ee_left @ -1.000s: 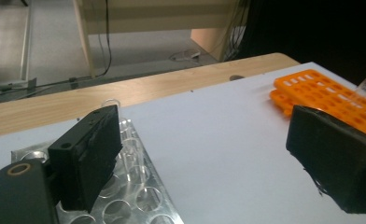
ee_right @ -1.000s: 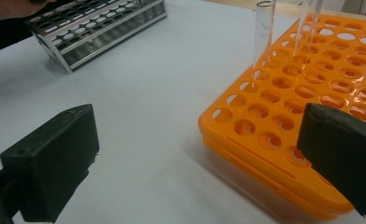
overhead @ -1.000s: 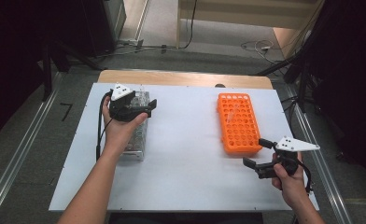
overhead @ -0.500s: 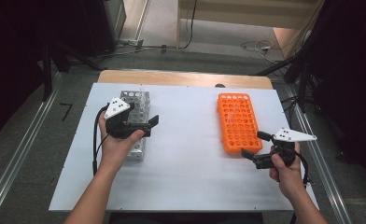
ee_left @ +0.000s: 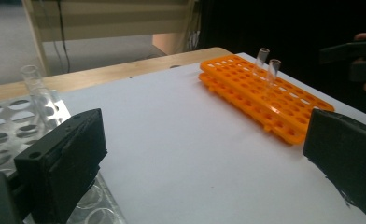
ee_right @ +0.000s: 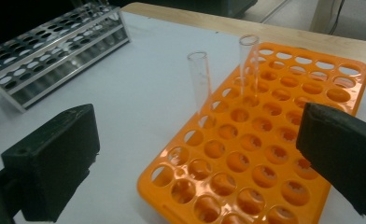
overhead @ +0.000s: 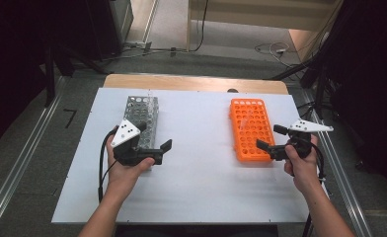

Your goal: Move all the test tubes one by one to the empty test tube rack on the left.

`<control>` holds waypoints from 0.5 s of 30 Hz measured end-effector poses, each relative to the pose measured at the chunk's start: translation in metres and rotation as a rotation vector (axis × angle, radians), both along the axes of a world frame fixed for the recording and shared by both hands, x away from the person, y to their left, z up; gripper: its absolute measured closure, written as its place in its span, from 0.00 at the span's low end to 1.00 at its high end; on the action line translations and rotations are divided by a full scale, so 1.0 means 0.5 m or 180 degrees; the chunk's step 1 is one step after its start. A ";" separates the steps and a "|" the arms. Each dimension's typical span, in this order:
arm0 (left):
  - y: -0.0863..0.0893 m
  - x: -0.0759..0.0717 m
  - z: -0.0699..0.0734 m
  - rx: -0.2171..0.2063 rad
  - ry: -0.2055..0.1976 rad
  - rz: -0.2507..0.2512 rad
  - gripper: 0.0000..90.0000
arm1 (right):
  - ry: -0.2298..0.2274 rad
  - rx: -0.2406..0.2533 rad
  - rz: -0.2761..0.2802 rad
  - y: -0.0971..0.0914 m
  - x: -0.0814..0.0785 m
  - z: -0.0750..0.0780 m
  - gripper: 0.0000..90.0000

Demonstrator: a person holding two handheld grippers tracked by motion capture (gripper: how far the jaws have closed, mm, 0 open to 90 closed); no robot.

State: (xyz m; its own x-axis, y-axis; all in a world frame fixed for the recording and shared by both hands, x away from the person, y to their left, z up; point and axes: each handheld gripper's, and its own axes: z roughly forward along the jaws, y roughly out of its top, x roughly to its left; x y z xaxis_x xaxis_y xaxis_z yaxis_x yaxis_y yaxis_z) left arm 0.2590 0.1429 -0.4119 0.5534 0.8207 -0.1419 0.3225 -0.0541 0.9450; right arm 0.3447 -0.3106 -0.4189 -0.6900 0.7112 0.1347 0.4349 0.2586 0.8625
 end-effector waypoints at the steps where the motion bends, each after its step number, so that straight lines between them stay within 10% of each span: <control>1: -0.002 -0.004 -0.001 0.0013 -0.0009 -0.0009 0.00 | 0.0016 0.0016 -0.0013 0.000 0.007 0.000 0.00; 15: -0.015 -0.036 -0.021 -0.0029 0.0032 -0.0121 0.00 | 0.0151 -0.0152 -0.0410 0.028 0.098 -0.022 0.34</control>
